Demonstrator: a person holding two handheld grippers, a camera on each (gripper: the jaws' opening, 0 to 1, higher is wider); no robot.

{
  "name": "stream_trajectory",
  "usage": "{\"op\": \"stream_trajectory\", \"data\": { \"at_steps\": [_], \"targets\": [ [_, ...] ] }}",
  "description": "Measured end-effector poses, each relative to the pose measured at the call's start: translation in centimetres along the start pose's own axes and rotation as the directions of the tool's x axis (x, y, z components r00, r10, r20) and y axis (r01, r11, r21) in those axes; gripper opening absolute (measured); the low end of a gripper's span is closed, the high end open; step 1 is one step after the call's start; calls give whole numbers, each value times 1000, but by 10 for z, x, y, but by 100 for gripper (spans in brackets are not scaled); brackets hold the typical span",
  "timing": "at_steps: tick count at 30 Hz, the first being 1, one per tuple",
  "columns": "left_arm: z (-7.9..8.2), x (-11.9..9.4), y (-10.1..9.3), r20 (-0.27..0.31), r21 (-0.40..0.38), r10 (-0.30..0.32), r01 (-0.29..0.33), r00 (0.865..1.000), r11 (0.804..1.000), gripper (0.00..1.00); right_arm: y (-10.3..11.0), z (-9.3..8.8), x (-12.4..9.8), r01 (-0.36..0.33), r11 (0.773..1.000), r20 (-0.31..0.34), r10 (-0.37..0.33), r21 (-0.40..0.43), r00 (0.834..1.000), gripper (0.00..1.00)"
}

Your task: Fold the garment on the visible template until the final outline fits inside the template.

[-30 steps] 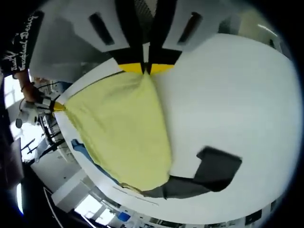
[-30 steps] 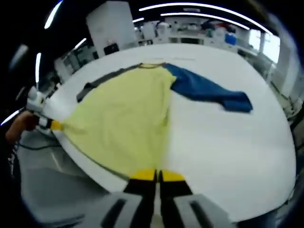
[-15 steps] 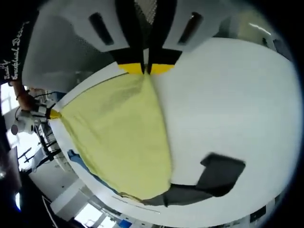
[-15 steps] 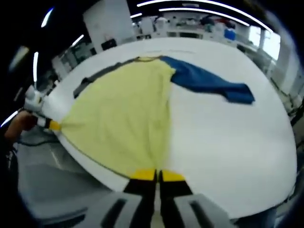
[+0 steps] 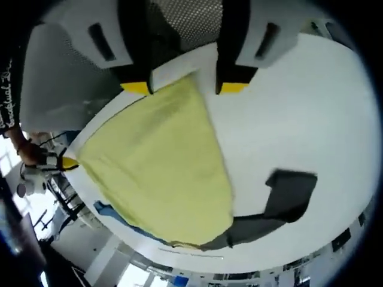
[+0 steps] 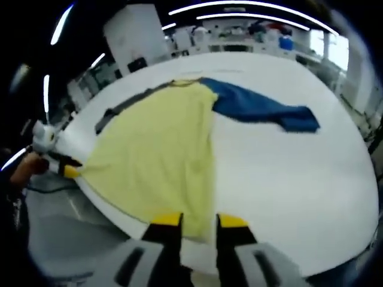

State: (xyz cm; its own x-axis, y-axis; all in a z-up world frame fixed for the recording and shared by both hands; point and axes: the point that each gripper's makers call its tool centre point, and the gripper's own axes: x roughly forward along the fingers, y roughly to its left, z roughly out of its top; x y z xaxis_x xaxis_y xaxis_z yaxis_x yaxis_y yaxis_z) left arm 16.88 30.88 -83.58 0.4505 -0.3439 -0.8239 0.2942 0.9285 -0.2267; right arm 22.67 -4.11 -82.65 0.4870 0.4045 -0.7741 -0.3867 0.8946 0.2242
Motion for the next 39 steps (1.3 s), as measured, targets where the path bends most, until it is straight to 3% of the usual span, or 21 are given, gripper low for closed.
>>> {"op": "stream_trajectory", "data": {
  "at_steps": [2, 9, 12, 15, 25, 32, 39],
  "targets": [
    [5, 1, 3, 35, 51, 22, -24, 999, 998, 54, 0, 7, 0, -15, 1000, 26, 15, 12, 1000, 29],
    [20, 2, 3, 128, 66, 22, -30, 992, 997, 69, -11, 30, 5, -24, 1000, 105, 22, 14, 994, 40],
    [27, 2, 4, 155, 91, 23, -37, 988, 995, 76, -12, 41, 6, -23, 1000, 132, 23, 0, 991, 41],
    [35, 3, 5, 189, 109, 12, -33, 982, 994, 84, -16, 62, 10, -19, 999, 181, 28, -49, 983, 41],
    [50, 0, 2, 241, 154, -6, -32, 970, 988, 96, -22, 117, 33, -23, 984, 240, 66, -178, 969, 38],
    [61, -3, -3, 283, 187, -32, -23, 959, 982, 99, -28, 132, 59, -3, 962, 220, 65, -273, 973, 34],
    [63, -2, -2, 293, 172, -33, -19, 956, 985, 99, -30, 150, 89, -2, 905, 204, 98, -425, 974, 24]
  ]
}}
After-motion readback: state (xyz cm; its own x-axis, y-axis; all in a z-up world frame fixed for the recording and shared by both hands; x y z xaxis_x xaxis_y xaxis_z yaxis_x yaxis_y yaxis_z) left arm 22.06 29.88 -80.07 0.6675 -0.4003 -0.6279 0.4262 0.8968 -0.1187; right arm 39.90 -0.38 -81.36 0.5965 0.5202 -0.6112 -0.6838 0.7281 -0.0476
